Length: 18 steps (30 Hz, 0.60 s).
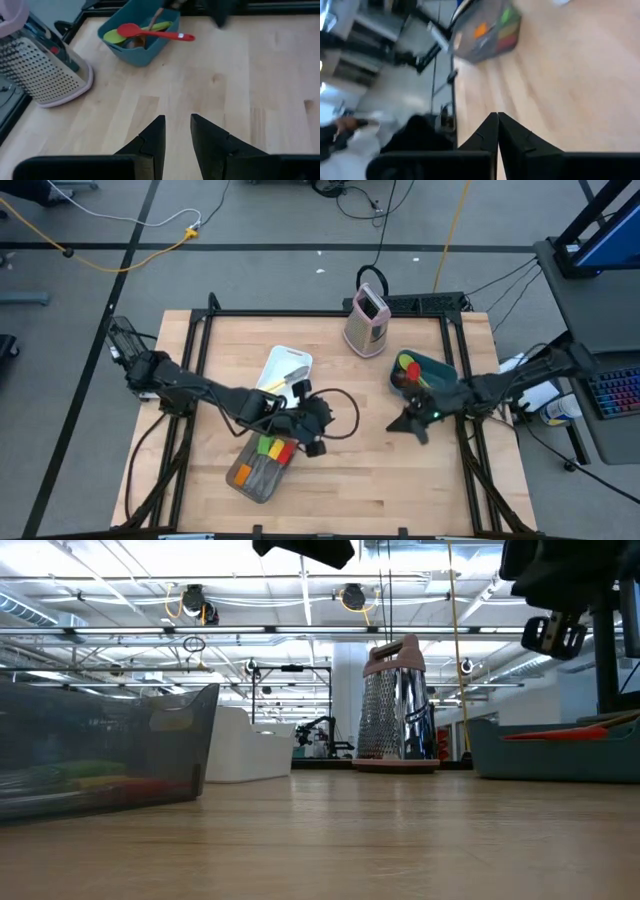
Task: Pick & Place Kitchen Items
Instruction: Put the red spoon into the blue bin
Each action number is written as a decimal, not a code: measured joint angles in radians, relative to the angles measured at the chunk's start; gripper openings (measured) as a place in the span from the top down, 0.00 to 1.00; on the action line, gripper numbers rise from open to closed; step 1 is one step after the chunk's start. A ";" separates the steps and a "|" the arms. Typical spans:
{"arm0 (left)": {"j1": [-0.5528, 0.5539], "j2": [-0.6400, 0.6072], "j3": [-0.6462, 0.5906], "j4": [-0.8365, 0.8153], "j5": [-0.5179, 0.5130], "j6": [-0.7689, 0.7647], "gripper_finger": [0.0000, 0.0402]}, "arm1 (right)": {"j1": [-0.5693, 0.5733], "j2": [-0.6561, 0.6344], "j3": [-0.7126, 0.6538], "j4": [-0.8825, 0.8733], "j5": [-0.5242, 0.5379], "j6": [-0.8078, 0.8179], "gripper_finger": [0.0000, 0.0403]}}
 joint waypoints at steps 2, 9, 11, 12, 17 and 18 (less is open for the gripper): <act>0.005 0.000 0.000 0.006 0.000 -0.016 0.76 | 0.046 0.068 0.013 0.045 0.001 -0.005 1.00; 0.006 0.000 0.000 0.022 0.000 -0.028 0.76 | 0.130 0.260 0.103 -0.017 0.073 0.012 1.00; 0.006 0.000 0.000 0.022 0.000 -0.028 0.76 | 0.134 0.299 0.106 -0.086 0.084 0.015 1.00; 0.006 0.000 0.000 0.022 -0.001 -0.028 0.76 | 0.131 0.315 0.106 -0.113 0.091 0.015 1.00; 0.005 0.000 0.000 0.021 0.000 -0.028 0.76 | 0.117 0.374 0.105 -0.066 0.105 -0.039 1.00; 0.006 0.000 0.000 0.021 0.000 -0.028 0.76 | 0.116 0.381 0.105 -0.027 0.104 -0.056 1.00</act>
